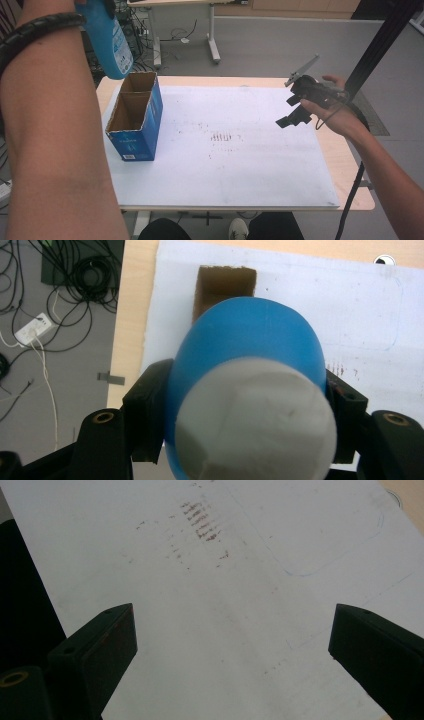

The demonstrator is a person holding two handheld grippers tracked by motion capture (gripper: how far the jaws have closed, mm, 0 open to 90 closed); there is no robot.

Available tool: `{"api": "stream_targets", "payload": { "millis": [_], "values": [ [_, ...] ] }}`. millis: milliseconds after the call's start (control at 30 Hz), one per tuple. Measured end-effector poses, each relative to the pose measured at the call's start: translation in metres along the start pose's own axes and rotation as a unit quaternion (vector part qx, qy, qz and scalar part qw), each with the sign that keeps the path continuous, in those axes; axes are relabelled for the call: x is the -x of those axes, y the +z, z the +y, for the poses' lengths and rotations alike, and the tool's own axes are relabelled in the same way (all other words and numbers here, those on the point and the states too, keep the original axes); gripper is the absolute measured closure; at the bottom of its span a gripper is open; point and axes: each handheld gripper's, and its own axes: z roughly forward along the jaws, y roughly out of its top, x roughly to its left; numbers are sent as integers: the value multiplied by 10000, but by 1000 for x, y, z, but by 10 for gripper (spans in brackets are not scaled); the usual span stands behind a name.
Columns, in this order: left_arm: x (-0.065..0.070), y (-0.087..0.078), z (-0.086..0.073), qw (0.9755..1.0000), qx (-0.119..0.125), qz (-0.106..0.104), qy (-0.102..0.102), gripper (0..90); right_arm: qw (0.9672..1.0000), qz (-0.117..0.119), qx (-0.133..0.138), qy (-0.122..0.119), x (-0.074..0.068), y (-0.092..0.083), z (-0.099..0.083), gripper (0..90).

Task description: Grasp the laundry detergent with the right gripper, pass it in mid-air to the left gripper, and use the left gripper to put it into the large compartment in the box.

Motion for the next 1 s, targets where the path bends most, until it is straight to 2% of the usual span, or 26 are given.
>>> {"api": "stream_targets", "payload": {
  "millis": [233,633,1000],
  "values": [
    [-7,11,-2,10000,-59,9,-72,352,10000,27,-3,-49,-1,1,1,51],
    [-10,16,-2,10000,-31,22,-83,353,10000,-16,30,-84,-2,2,3,52],
    [-15,34,-4,9999,-68,16,-126,353,9999,-9,-31,-112,-3,5,2,52]
  ]
}}
